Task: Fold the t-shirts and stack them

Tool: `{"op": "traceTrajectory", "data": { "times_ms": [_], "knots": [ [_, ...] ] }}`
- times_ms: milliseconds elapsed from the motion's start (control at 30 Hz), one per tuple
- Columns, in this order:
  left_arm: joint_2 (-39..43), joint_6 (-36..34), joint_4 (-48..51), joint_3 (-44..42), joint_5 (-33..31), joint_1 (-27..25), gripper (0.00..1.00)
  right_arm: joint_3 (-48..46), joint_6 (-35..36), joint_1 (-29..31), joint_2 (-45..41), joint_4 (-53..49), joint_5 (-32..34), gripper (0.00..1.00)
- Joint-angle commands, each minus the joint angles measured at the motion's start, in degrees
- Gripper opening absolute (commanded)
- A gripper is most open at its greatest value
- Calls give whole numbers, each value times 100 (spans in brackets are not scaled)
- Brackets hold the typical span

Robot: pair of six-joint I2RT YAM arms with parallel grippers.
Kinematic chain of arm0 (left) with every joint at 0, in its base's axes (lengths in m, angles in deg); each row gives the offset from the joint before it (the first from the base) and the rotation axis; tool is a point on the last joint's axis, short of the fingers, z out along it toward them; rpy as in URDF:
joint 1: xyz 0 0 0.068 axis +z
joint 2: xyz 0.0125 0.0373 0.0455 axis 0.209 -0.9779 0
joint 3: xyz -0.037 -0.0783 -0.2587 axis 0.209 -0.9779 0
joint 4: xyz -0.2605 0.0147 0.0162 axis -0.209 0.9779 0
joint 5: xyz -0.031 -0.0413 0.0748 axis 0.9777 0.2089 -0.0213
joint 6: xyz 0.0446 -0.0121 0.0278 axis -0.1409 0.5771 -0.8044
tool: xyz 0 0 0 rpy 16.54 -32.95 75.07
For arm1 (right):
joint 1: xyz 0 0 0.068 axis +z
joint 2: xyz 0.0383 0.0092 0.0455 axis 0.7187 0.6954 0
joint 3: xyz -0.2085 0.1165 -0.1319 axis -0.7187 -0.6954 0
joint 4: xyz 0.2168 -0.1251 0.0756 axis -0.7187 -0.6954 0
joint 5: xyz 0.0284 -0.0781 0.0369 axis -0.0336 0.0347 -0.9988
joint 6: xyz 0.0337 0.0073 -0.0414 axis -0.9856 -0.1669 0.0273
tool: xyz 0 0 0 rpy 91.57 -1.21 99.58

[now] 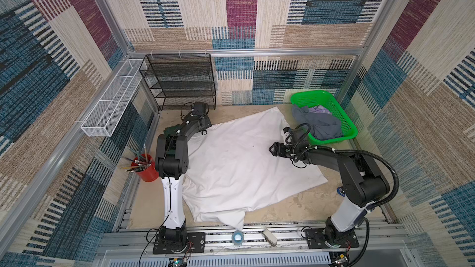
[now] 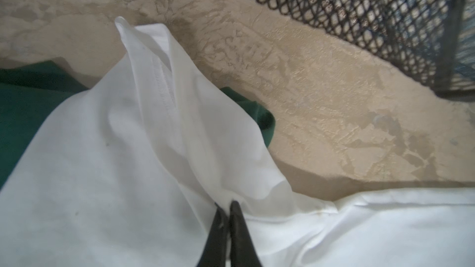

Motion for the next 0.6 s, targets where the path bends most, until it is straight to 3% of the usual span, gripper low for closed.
{"op": "traceTrajectory", "data": {
  "times_ms": [0, 300, 400, 467, 567],
  "knots": [
    [81, -213, -382, 128, 166, -39, 0, 1, -11, 6, 48, 182, -80, 79],
    [-284, -686, -2175, 589, 1011, -103, 0, -295, -97, 5, -178, 163, -34, 79],
    [-436, -619, -1967, 911, 1385, -93, 36, -436, -121, -1, -334, 163, -21, 79],
    [-286, -601, -1837, 767, 1589, -88, 45, -527, -133, 6, -467, 163, -30, 78],
    [419, -591, -1896, -107, 1790, -93, 50, -669, -142, 6, -701, 172, 10, 79]
  ]
}}
